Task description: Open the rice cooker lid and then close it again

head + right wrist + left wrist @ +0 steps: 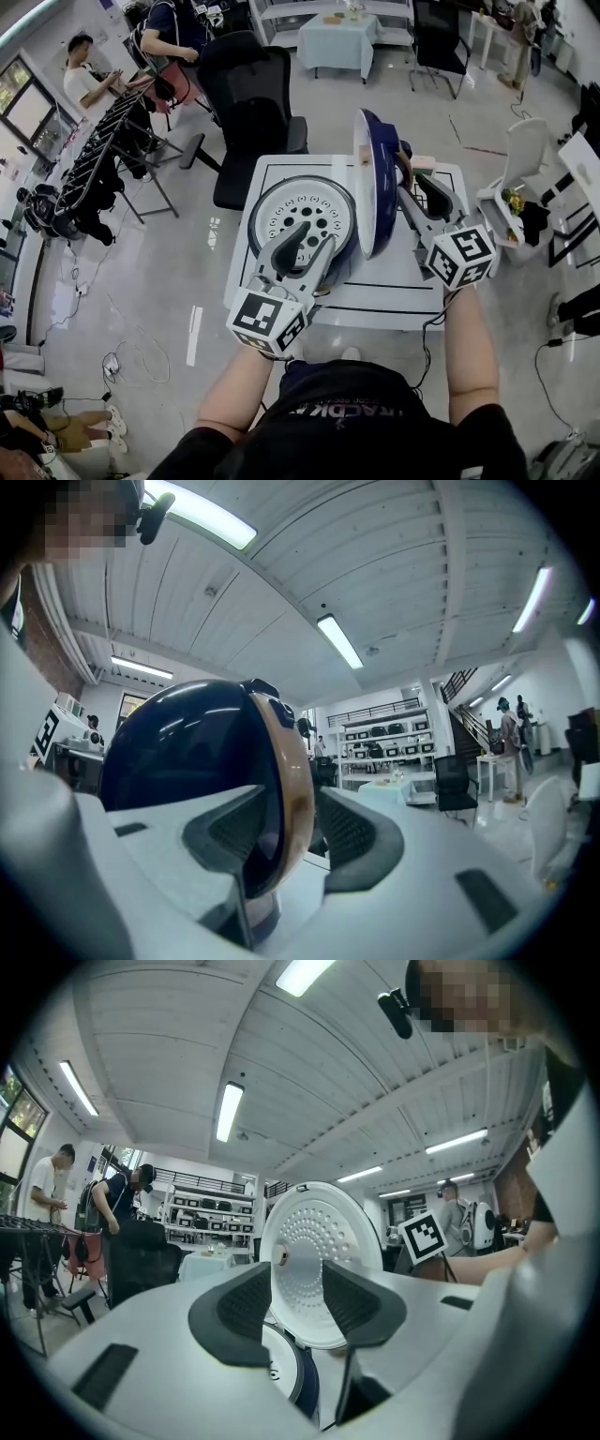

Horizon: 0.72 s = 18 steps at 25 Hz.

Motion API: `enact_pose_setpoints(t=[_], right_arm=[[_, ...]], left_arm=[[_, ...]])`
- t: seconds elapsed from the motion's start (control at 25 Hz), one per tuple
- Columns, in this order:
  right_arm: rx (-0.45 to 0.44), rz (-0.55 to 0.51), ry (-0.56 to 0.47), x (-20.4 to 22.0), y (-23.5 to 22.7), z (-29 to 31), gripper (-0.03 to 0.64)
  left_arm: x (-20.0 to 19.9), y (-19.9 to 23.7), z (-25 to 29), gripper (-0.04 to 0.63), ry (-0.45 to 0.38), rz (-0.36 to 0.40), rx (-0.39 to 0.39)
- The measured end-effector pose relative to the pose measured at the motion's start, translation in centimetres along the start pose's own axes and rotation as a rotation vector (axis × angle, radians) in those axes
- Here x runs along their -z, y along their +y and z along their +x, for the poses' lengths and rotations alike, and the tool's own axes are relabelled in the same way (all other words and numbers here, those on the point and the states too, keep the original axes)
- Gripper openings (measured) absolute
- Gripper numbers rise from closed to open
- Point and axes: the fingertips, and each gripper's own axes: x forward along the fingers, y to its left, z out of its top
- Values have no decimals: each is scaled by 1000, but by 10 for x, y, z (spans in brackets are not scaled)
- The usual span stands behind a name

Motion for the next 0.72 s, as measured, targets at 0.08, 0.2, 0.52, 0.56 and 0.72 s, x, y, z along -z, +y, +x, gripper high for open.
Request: enact_pose_setpoints(t=[0.08,0.2,0.52,0.56,0.72], right_arm=[[-2,2,-1,0,0,2,167],[-7,-2,-1,-1,1,6,167],[6,6,-3,-5,-2,14,167],[7,7,-1,-5,-2,15,166],[9,1,4,-4,-1,19,166]], left_arm=[[0,1,0,164,-1,0,-2],[0,3,0,164,-1,0,-5],[-3,8,-1,164,-9,-3,-15],[-3,9,-1,164,-9,-3,-15],[-3,13,-3,164,-13,-3,-22]])
